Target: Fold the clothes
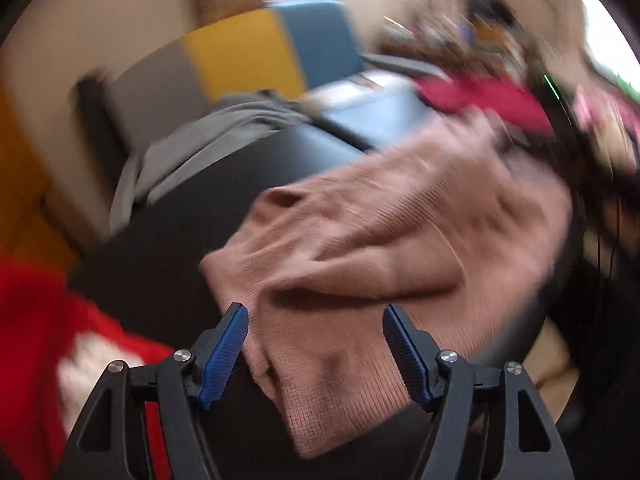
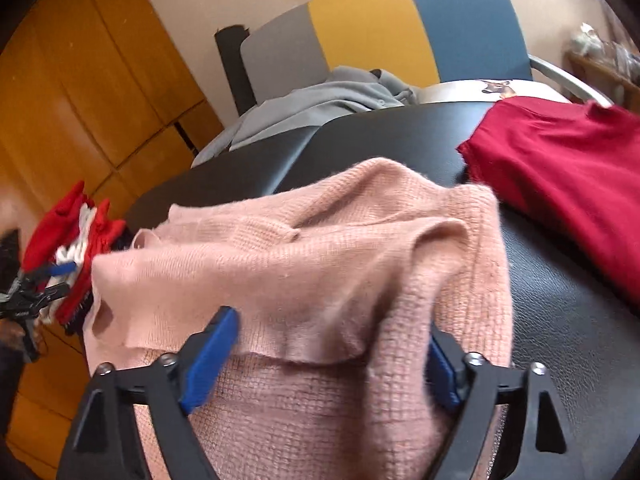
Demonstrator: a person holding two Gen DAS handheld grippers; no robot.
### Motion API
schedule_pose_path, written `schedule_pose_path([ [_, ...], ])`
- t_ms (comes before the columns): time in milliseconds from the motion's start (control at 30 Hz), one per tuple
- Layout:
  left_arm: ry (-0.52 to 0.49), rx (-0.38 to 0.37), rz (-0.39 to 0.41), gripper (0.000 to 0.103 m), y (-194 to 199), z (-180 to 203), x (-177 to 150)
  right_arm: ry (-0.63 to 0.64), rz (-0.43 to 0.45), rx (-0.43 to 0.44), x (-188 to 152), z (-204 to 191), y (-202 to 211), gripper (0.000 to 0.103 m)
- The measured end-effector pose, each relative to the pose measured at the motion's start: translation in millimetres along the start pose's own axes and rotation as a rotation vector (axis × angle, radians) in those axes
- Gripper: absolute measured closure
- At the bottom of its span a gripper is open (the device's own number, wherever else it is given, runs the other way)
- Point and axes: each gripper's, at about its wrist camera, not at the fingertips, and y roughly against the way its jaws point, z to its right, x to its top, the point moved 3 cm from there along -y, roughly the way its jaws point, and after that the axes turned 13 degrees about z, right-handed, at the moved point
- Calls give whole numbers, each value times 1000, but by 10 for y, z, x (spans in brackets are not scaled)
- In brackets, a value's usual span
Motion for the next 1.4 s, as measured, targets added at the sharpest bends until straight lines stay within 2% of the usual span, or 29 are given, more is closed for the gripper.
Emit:
schedule_pose_path([
  [67, -172, -26, -33, 32, -69, 192, 43, -12, 3, 8, 10, 18, -7, 12],
  [233, -472, -82, -119, 31, -458, 376, 110, -72, 29, 53, -12, 118, 29, 12],
  [333, -464, -117, -150, 32, -620, 288, 176, -102, 48, 81, -13, 158, 45, 11],
  [400, -414, -174, -204, 32, -734, 262, 167, -123, 60, 99, -11, 184, 53, 11],
  [433, -381, -199, -240, 35, -796, 256, 145, -133, 64, 108, -11, 195, 57, 11],
  [467, -349, -225, -277, 56, -857, 250, 124, -143, 69, 116, -11, 206, 62, 11],
  [500, -307, -232, -303, 83, -918, 234, 106, -150, 72, 123, -12, 215, 65, 11],
  [533, -277, -239, -302, 86, -932, 219, 107, -156, 75, 128, -13, 221, 69, 11],
  [600, -133, -241, -227, 94, -878, 53, 202, -160, 76, 131, -14, 222, 72, 11],
  [633, -61, -241, -189, 94, -850, -32, 250, -160, 71, 127, -9, 218, 70, 11],
  [767, 464, -235, 57, 95, -608, -873, 364, -198, 42, 94, 79, 182, 84, 9],
  [800, 558, -221, 83, 96, -612, -1034, 321, -212, 43, 92, 93, 191, 89, 6],
  [833, 671, -190, 82, 96, -661, -1217, 223, -226, 46, 93, 86, 214, 82, 6],
  [867, 741, -185, 59, 96, -729, -1301, 124, -235, 53, 100, 60, 236, 68, 5],
  [967, 802, -123, -22, 79, -878, -1329, -88, -244, 79, 129, 5, 261, 66, 4],
  [1200, 741, -46, -29, 58, -691, -1203, -387, -266, 92, 188, -24, 308, 95, 1],
  [1300, 735, -105, -40, 50, -710, -1129, -412, -268, 95, 191, -31, 308, 99, 1],
  [1400, 697, -112, -73, 50, -878, -1088, -358, -253, 92, 186, -28, 284, 86, 0],
])
